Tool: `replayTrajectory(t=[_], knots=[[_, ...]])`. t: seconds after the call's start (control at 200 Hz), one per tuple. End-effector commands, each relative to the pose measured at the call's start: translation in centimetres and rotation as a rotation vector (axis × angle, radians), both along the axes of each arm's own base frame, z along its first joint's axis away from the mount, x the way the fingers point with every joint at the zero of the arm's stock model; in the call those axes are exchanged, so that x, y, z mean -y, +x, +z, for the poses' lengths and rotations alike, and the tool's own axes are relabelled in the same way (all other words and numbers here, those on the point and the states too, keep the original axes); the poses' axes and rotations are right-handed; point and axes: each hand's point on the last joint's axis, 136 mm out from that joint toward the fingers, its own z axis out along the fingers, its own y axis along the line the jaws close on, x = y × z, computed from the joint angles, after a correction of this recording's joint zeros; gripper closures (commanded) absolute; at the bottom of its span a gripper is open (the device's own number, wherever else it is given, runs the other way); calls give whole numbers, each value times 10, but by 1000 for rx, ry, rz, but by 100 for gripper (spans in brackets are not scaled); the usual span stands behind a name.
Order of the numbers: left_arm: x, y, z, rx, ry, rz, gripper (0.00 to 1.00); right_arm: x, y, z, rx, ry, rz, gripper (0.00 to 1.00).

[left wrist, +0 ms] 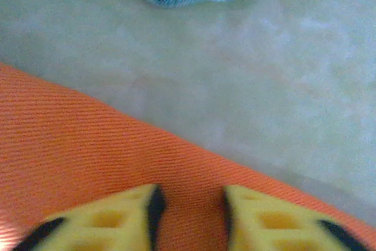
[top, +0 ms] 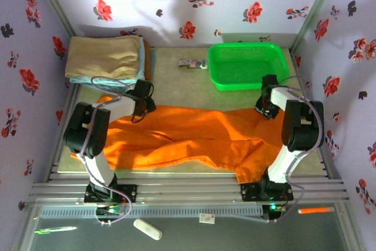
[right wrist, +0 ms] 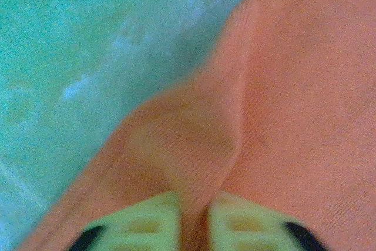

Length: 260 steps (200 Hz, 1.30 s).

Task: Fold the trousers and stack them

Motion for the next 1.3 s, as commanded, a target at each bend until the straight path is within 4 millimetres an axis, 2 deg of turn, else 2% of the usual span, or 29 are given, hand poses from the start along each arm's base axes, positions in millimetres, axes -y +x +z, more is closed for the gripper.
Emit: replayTrajectory(t=[0.0,0.04,0.2,0.365,0.515,0.575,0.655,0.755,0.82,0.85,0.885,1.0,1.1,1.175,1.21,1.25,1.295], knots=[[-12,-45,-33,-144,8,2,86,1,-1,-6,-10,15,-16,99],[-14,-49,-34,-148,13,-3,100,1,3,0,12,14,-18,100],[-21,-53,-31,-139,22,-13,100,2,26,40,142,11,-17,100],[-33,-43,-1,-46,19,12,100,17,41,90,349,-5,-63,100],[-46,-35,18,-2,24,31,100,32,45,134,530,-4,-120,100],[-51,-31,29,33,19,47,100,37,44,145,576,-21,-132,100],[-59,-26,42,79,14,70,100,40,42,140,578,-23,-146,100],[-67,-21,59,137,8,98,100,39,40,115,510,5,-156,100],[-66,-20,63,152,-1,100,100,37,39,96,431,49,-159,70],[-66,-21,63,148,-1,99,100,39,33,88,376,42,-178,56],[-66,-22,62,141,0,99,100,43,27,83,336,24,-197,47],[-67,-22,61,130,6,97,100,44,13,88,333,6,-216,41],[-65,-11,67,135,19,78,100,38,3,99,360,26,-214,39],[-65,2,66,105,40,78,65,24,-2,105,375,53,-182,38],[-65,8,64,95,46,84,51,12,-1,108,389,70,-143,38],[-66,14,61,83,49,104,29,-4,0,111,403,85,-97,37],[-69,18,52,58,53,128,22,-27,2,112,413,115,-35,36]])
